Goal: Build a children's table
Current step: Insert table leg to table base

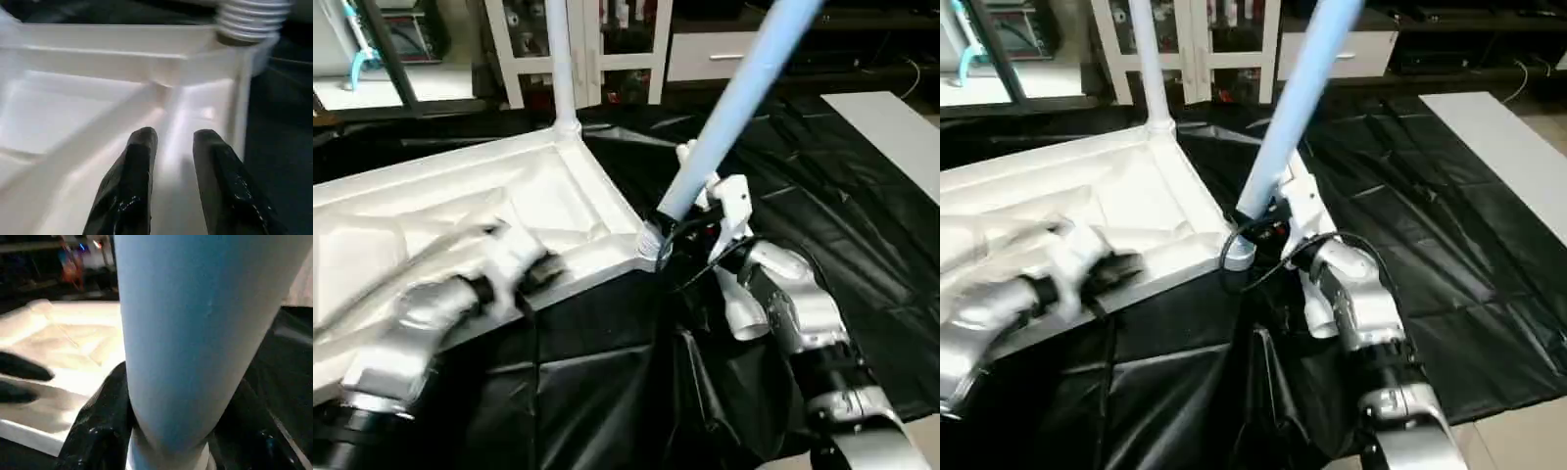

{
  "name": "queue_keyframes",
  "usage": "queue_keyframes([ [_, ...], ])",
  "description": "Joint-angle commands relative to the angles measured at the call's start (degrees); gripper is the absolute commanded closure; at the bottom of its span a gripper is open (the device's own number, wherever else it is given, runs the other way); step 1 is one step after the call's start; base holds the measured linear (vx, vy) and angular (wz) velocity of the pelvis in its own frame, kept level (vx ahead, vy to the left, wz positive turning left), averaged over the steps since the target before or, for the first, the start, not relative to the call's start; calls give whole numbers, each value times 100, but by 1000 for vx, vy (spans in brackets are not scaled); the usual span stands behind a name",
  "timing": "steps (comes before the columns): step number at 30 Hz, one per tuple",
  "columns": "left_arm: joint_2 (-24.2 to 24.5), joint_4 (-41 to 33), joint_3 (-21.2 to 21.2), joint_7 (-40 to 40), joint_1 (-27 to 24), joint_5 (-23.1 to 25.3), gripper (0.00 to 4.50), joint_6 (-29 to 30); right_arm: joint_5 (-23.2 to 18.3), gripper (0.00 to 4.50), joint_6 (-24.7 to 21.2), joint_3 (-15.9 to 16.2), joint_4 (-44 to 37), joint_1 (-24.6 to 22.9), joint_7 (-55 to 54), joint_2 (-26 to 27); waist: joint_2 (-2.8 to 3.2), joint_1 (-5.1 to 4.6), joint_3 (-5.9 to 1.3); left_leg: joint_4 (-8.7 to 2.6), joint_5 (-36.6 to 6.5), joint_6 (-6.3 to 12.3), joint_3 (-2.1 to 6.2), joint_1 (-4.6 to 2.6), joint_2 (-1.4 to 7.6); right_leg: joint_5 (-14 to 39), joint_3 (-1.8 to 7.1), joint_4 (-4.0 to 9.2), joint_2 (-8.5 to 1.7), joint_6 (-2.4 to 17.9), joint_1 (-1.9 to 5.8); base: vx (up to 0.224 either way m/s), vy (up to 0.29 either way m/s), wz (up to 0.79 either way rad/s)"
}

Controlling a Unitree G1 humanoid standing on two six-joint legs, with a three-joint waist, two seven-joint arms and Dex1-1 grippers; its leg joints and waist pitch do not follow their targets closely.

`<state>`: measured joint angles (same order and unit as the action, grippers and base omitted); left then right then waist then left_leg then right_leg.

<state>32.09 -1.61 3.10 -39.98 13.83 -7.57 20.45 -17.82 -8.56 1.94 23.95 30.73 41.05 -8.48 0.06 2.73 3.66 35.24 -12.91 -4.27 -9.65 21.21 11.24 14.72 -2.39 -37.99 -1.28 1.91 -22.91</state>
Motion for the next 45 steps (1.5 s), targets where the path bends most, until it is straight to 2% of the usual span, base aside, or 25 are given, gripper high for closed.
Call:
queue_keyframes([
  [1, 158, -231, 24, -106, -25, 34, 307, -71, -478, 266, -360, -208, -560, -28, 99, 49, 121, 20, -557, -217, 1048, 483, 81, -44, 173, -3373, 321, 141, -494, 1392, 505, 0, 0, 0],
  [8, 251, -309, -48, -108, 53, 77, 307, -72, -467, 266, -514, -564, -860, 249, -313, -202, 154, 52, -592, -164, 1579, 366, 75, -64, 131, -4015, 281, 66, -427, 1188, 489, 0, 0, 0],
  [16, -933, -482, -534, 1434, 337, -128, 307, 376, 213, 266, -605, -511, -1431, -86, -908, -663, 140, 112, -579, -168, 1076, 95, 87, 8, 121, -3711, 316, 120, -459, 1182, 562, 0, 0, 0],
  [17, -1281, -723, -566, 1846, 257, -96, 307, 456, 320, 266, -558, -480, -1713, -330, -1000, -691, 177, 22, -598, -164, 1321, 1098, 443, 228, -50, -3918, -148, 185, -694, 1039, 739, -27, -6, 24],
  [19, -1409, -858, -514, 2009, 198, -3, 307, 429, 333, 266, -555, -498, -1832, -458, -1074, -679, 249, -135, -606, -100, 2032, 1921, 645, 228, -10, -3643, -317, 193, -734, 1305, 739, -19, -7, 41],
  [21, -1545, -1005, -461, 2128, 136, 100, 307, 445, 264, 266, -591, -515, -1919, -573, -1179, -653, 309, -175, -584, -89, 2390, 2230, 767, 214, -40, -3006, -425, 206, -668, 1346, 708, -12, -5, 69],
  [22, -1619, -1055, -451, 2188, 108, 123, 307, 441, 220, 266, -605, -525, -1949, -617, -1192, -628, 319, -228, -508, -164, 2126, 2414, 934, 163, -69, -1573, -507, 279, -616, 1307, 700, -30, -4, 47],
  [23, -1707, -1103, -475, 2236, 78, 68, 307, 478, 203, 266, -612, -521, -1973, -647, -1195, -616, 342, -239, -448, -218, 1534, 2312, 948, 179, -102, -912, -513, 333, -635, 1284, 734, -41, 5, 41],
  [24, -1765, -1144, -461, 2292, 21, 57, 307, 495, 149, 266, -654, -513, -2034, -699, -1156, -599, 333, -235, -370, -271, 273, 1860, 928, 338, -148, 286, -511, 511, -767, 1157, 961, -68, 4, 41],
  [26, -1793, -1169, -447, 2329, -16, 53, 307, 505, 117, 266, -682, -506, -2076, -732, -1129, -591, 280, -176, -194, -184, -1819, 830, 683, 344, -138, 2941, -540, 917, -1035, 864, 1134, -52, 10, 48],
  [27, -1794, -1170, -445, 2331, -18, 53, 307, 505, 118, 266, -683, -506, -2080, -734, -1129, -591, 267, -171, -113, 69, -2183, 567, 543, 243, -60, 4268, -608, 1211, -1296, 702, 1226, 26, 30, 63],
  [29, -1837, -1241, -405, 2396, -124, 73, 307, 539, 134, 266, -729, -485, -2211, -838, -1121, -597, 317, -191, -58, 186, -1904, 560, 420, 196, 60, 4698, -742, 1391, -1402, 576, 1374, 40, 36, 63],
  [30, -1878, -1322, -369, 2437, -215, 74, 307, 591, 136, 266, -736, -487, -2313, -934, -1128, -610, 398, -203, -96, -39, -1829, 604, 413, 220, 83, 4009, -844, 1291, -1129, 551, 1514, 118, 72, 70],
  [31, -1889, -1342, -361, 2447, -235, 74, 307, 604, 133, 266, -736, -488, -2336, -955, -1133, -614, 462, -240, -99, -231, -1998, 602, 455, 127, 74, 3545, -924, 1181, -877, 527, 1491, 118, 72, 70],
  [32, -1916, -1378, -331, 2461, -276, 75, 307, 635, 101, 266, -738, -518, -2382, -1003, -1155, -611, 596, -587, -235, -645, -2287, 1494, 1203, -661, 121, 1868, -870, 391, -101, 435, 953, 200, 79, 71],
  [33, -1934, -1385, -299, 2459, -295, 74, 307, 651, 53, 266, -740, -568, -2400, -1029, -1179, -598, 618, -824, -446, -518, -2061, 1635, 1293, -1308, 557, 1382, -567, 101, -177, 387, 429, 234, 71, 56],
  [34, -1949, -1384, -272, 2453, -305, 74, 307, 659, 9, 266, -741, -616, -2409, -1046, -1202, -583, 585, -616, -460, -440, -1916, 1737, 1392, -1358, 643, 1153, -451, -152, -215, 261, 290, 234, 71, 56],
  [36, -2035, -1354, -106, 2354, -316, 34, 307, 696, 141, 266, -718, -601, -2402, -1079, -1259, -681, 485, -637, -413, -375, -104, 2292, 1161, -954, 472, 338, -259, -558, -250, -374, -169, 164, 83, 12],
  [37, -2026, -1351, -61, 2326, -328, 50, 307, 691, 156, 266, -712, -608, -2399, -1085, -1276, -691, 454, -624, -407, -421, 424, 2361, 1061, -857, 431, 75, -233, -587, -260, -459, -214, 142, 82, 1],
  [38, -2019, -1349, -30, 2306, -336, 62, 307, 688, 167, 266, -707, -614, -2397, -1090, -1289, -699, 312, -548, -359, -460, 1387, 2390, 758, -584, 326, -699, -126, -435, -338, -455, -253, 123, 65, -1],
  [39, -2001, -1344, 28, 2219, -369, 46, 307, 632, 160, 266, -711, -646, -2404, -1101, -1315, -704, 210, -529, -416, -310, 1741, 2327, 634, -564, 183, -1298, -17, -131, -430, -276, -256, 54, 30, 0],
  [40, -1986, -1377, 87, 2078, -420, -43, 307, 583, 139, 266, -730, -692, -2423, -1109, -1331, -723, -163, -484, -498, 12, 1387, 1937, 439, -322, -274, -2260, 409, 445, -755, -183, 39, 115, 13, 3],
  [41, -1972, -1440, 140, 1916, -489, -160, 307, 523, 129, 266, -745, -741, -2437, -1123, -1358, -743, -208, -313, -448, 287, 290, 1444, 450, -98, -512, -1150, 862, 731, -1233, 136, 323, 86, -36, 9],
  [42, -1959, -1500, 177, 1789, -548, -260, 307, 502, 114, 266, -755, -777, -2448, -1133, -1368, -757, -183, -350, -566, 310, 487, 1085, 596, 81, -412, -1799, 827, 589, -1312, 825, 580, 117, -39, 2],
  [45, -1894, -1625, 262, 1581, -668, -388, 307, 537, 74, 266, -777, -835, -2470, -1162, -1357, -781, -21, -373, -502, 81, 807, 775, 599, 157, -291, -2100, 451, 521, -839, 1590, 471, 19, -7, 0],
])
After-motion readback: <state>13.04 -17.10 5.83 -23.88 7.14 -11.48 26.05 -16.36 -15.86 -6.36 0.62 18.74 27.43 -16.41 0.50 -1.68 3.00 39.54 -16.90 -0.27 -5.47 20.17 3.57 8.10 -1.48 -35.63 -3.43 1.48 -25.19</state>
